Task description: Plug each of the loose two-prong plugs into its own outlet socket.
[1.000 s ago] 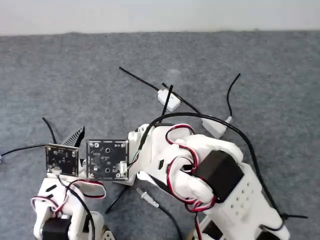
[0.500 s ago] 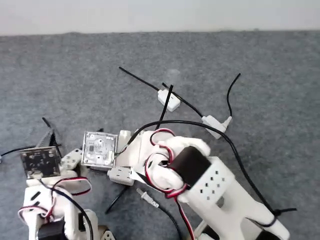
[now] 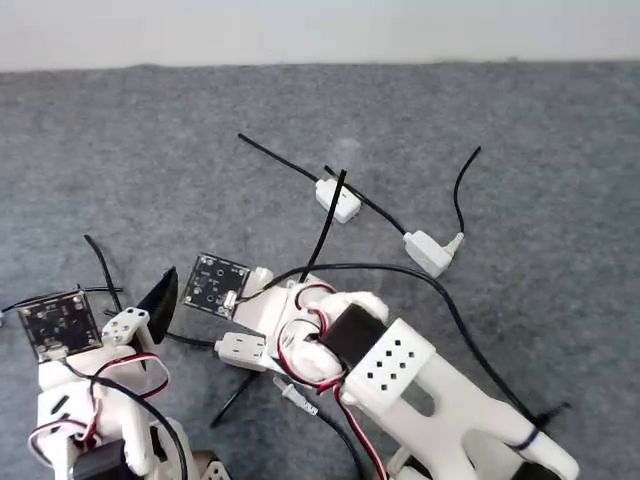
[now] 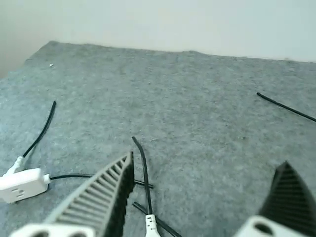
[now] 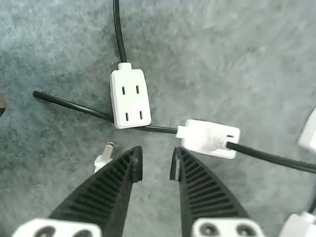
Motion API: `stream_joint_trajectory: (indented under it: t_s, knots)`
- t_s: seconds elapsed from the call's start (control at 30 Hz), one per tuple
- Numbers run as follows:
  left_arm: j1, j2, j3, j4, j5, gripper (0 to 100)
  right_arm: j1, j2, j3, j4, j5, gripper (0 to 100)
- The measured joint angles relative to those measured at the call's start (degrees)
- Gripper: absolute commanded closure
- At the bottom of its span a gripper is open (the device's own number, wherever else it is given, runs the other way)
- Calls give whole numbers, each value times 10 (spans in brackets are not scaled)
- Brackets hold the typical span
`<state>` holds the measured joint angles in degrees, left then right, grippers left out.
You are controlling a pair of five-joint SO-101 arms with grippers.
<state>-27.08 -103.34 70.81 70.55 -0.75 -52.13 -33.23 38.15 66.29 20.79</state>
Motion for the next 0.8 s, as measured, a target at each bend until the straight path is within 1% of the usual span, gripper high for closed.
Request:
stream_joint_trajectory:
  t_s: [0.17,0.47,0.63,0.8]
  knots:
    - [-24,0,0,0,0,585,0,0,50,-29,-32,898]
    - [-37,0,0,0,0,585,0,0,110,-33,-36,894]
    - [-38,0,8,0,0,585,0,0,152,-35,-39,806]
    - [-37,0,8,0,0,585,-4,0,161,-39,-39,827]
